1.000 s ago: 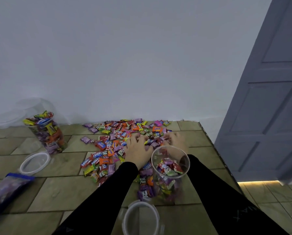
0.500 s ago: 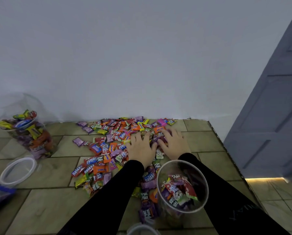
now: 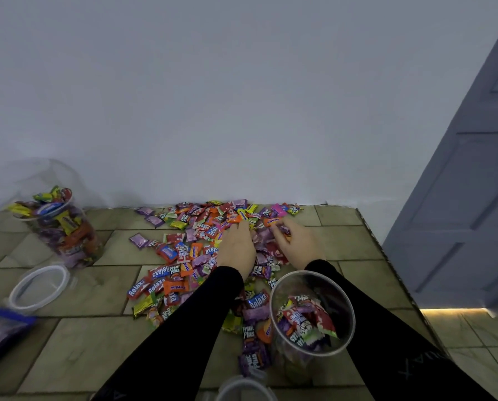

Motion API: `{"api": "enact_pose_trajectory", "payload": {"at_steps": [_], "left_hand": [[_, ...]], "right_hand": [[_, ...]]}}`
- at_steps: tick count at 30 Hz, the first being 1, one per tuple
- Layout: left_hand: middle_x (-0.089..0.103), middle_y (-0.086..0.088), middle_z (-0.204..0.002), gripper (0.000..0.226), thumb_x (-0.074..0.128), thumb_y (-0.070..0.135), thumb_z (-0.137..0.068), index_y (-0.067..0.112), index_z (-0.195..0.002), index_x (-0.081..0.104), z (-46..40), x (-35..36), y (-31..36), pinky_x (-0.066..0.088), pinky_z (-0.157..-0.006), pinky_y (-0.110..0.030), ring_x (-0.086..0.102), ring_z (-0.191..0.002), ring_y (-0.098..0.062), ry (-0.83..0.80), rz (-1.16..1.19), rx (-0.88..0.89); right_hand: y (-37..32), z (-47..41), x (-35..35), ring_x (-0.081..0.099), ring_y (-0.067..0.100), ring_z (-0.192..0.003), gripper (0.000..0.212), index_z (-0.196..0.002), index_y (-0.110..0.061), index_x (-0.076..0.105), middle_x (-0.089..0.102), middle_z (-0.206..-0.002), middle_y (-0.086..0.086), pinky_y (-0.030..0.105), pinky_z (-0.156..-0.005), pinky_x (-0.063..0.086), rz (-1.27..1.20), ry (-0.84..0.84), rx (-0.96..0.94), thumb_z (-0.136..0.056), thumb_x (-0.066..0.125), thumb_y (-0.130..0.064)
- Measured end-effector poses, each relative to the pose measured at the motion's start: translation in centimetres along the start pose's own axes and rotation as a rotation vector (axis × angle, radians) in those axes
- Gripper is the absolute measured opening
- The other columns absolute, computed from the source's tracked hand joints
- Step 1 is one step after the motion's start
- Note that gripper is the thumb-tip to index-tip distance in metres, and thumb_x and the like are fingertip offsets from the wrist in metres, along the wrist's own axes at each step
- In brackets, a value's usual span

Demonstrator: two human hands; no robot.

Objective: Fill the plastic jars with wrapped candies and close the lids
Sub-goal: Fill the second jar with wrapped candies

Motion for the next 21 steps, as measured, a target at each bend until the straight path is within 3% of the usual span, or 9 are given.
{"api": "enact_pose_trajectory", "payload": {"at_steps": [3,6,9,14,17,19,21], "left_hand": [[0.055,-0.009,-0.094,0.010,0.035,0.015,-0.104,0.012,-0.106,0.045,0.2,-0.9,0.1,0.031,-0.067,-0.034,0.047,-0.083,-0.026,0.038,0.071,-0.004],[0.054,-0.006,-0.087,0.010,0.035,0.017,-0.104,0.013,-0.099,0.044,0.8,-1.7,0.6,0.031,-0.064,-0.034,0.047,-0.079,-0.026,0.063,0.101,0.007],[0.053,-0.003,-0.089,0.012,0.037,0.019,-0.104,0.013,-0.105,0.047,1.2,-2.3,0.7,0.037,-0.067,-0.035,0.049,-0.082,-0.024,0.070,0.113,0.005],[0.062,-0.008,-0.100,0.020,0.040,0.016,-0.101,0.011,-0.117,0.052,2.2,-3.8,1.1,0.050,-0.077,-0.046,0.058,-0.088,-0.027,0.045,0.232,-0.019],[0.061,-0.008,-0.110,0.024,0.040,0.010,-0.101,0.010,-0.121,0.053,2.9,-4.7,1.5,0.047,-0.077,-0.038,0.056,-0.094,-0.023,0.049,0.252,-0.008],[0.059,-0.006,-0.114,0.024,0.041,0.007,-0.101,0.009,-0.122,0.053,3.5,-5.2,1.6,0.040,-0.076,-0.030,0.053,-0.096,-0.021,0.046,0.265,-0.003],[0.056,-0.005,-0.106,0.016,0.041,0.013,-0.102,0.011,-0.113,0.052,4.0,-5.6,1.7,0.039,-0.072,-0.031,0.051,-0.091,-0.020,0.049,0.330,-0.026]], "right_hand": [[-0.9,-0.2,-0.8,0.053,0.010,-0.083,0.023,-0.100,-0.017,0.063,0.065,-0.095,-0.002,0.024,-0.065,0.031,-0.064,0.025,0.011,-0.097,0.051,-0.037],[-1.9,-0.1,-1.8,0.054,0.010,-0.083,0.024,-0.099,-0.018,0.063,0.064,-0.092,-0.005,0.025,-0.066,0.033,-0.123,0.054,0.048,-0.096,0.052,-0.039],[-2.9,0.1,-2.5,0.056,0.005,-0.081,0.022,-0.093,-0.021,0.062,0.062,-0.083,-0.015,0.021,-0.069,0.037,-0.237,0.070,0.063,-0.096,0.052,-0.040],[-3.6,0.3,-3.5,0.059,0.009,-0.076,0.025,-0.087,-0.019,0.066,0.064,-0.077,-0.009,0.024,-0.070,0.043,-0.346,0.061,0.076,-0.094,0.054,-0.040],[-3.9,0.9,-4.5,0.060,0.016,-0.072,0.023,-0.076,-0.029,0.062,0.062,-0.070,-0.009,0.040,-0.075,0.050,-0.434,0.104,0.106,-0.091,0.056,-0.045],[-4.3,1.2,-5.3,0.059,0.016,-0.067,0.024,-0.073,-0.029,0.059,0.059,-0.063,-0.012,0.041,-0.072,0.050,-0.448,0.132,0.113,-0.092,0.056,-0.042],[-5.0,1.6,-6.2,0.056,0.014,-0.063,0.025,-0.073,-0.027,0.060,0.057,-0.058,-0.014,0.037,-0.064,0.045,-0.472,0.161,0.106,-0.093,0.056,-0.041]]}}
Point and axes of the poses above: each hand's wrist, its own z-axis away from the middle knuckle, its own x-axis out of the palm, y = z × x, the point moved 7 cm from there along -z, towards the middle knuckle
